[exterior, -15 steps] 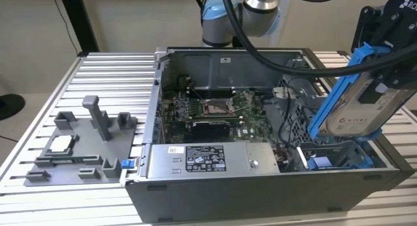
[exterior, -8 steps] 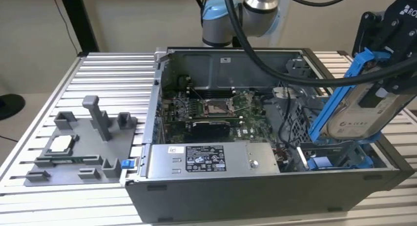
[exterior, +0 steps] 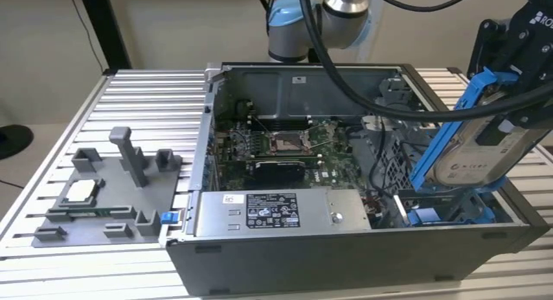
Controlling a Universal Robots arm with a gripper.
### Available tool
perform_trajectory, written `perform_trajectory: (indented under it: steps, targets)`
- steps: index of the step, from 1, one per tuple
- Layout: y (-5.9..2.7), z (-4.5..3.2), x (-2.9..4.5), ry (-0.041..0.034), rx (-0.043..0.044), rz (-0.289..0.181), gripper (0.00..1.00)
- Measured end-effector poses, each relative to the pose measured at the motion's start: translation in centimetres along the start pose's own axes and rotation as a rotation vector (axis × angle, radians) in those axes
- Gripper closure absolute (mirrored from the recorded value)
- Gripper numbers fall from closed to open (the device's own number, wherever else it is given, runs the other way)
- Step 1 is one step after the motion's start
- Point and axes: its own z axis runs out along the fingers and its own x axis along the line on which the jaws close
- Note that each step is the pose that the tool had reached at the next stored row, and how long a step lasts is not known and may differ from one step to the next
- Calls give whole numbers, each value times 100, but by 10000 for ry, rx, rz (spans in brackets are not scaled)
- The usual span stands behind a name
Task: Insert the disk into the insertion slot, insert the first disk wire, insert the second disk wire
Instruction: 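Insert the disk into the insertion slot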
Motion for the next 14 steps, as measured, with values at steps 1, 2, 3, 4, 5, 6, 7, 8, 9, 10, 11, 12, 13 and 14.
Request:
perform_trajectory:
  steps: [1,2,3,4,5,6,7,8,9,10,11,12,13,14]
  targets:
    - [0,0,0,0,0,0,100]
    - [0,1,0,-1,0,0,100]
    - [0,1,0,-1,0,0,100]
    - [0,1,0,0,0,0,100]
    - [0,1,0,0,0,0,100]
    - [0,1,0,0,0,0,100]
    - [0,3,0,-2,0,-1,100]
    - [0,7,0,-4,-3,0,100]
    - [0,11,0,-2,-7,1,100]
    - [-1,17,0,-1,-8,1,100]
    - [-2,24,0,-1,-8,1,100]
    - [-3,32,0,-2,-9,1,100]
    - [-4,45,0,-3,-11,1,100]
    - [-5,59,0,-4,-13,3,100]
